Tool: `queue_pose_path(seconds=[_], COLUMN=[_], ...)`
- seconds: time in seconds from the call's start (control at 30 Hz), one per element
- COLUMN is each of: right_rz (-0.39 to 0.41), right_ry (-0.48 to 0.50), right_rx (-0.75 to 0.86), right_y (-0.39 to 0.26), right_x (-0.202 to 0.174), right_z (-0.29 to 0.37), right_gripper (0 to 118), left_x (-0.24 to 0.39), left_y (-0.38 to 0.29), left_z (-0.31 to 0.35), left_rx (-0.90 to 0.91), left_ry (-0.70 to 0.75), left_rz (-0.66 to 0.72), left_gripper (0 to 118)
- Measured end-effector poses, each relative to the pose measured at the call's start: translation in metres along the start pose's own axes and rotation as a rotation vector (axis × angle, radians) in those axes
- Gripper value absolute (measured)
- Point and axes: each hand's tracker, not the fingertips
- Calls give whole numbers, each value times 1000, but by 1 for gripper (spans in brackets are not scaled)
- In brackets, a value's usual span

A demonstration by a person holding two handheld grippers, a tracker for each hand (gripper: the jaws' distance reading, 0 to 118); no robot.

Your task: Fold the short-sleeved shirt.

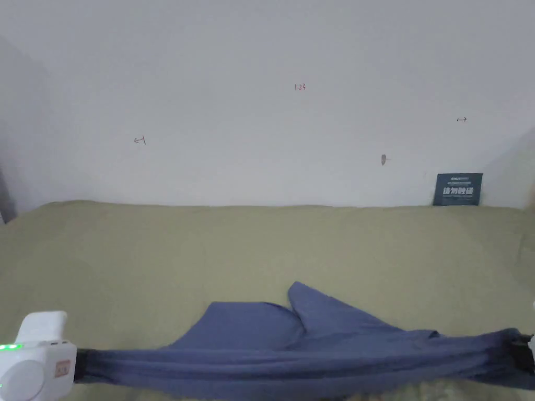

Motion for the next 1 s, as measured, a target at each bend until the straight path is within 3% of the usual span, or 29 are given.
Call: queue_pose_path(seconds=[0.23, 0.67, 0.73, 0.77, 0.83, 0.87, 0.93, 1.0], right_rz=[-13, -37, -40, -41, -51, -55, -70, -57], right_ry=[21, 4, -3, -6, -4, -8, -21, -1], right_rx=[-27, -86, -83, -87, -91, -93, -32, -39], right_y=[-102, -161, -161, -162, -161, -161, -162, -162], right_x=[19, 24, 26, 25, 26, 25, 14, 4], right_z=[54, 53, 51, 53, 54, 54, 75, 83], right_gripper=[2, 2, 9, 21, 92, 118, 109, 112], left_x=[-30, -30, -29, -29, -32, -31, -31, -34], left_y=[-110, -165, -167, -167, -167, -168, -167, -163], left_z=[39, 48, 51, 51, 53, 55, 65, 72], left_rx=[-89, -162, -165, -164, -156, -153, -97, -106], left_ry=[-25, -54, -63, -66, -102, -97, -43, -58], left_rz=[77, 53, 59, 59, 59, 56, 25, 31], left_gripper=[0, 1, 2, 12, 86, 113, 116, 116])
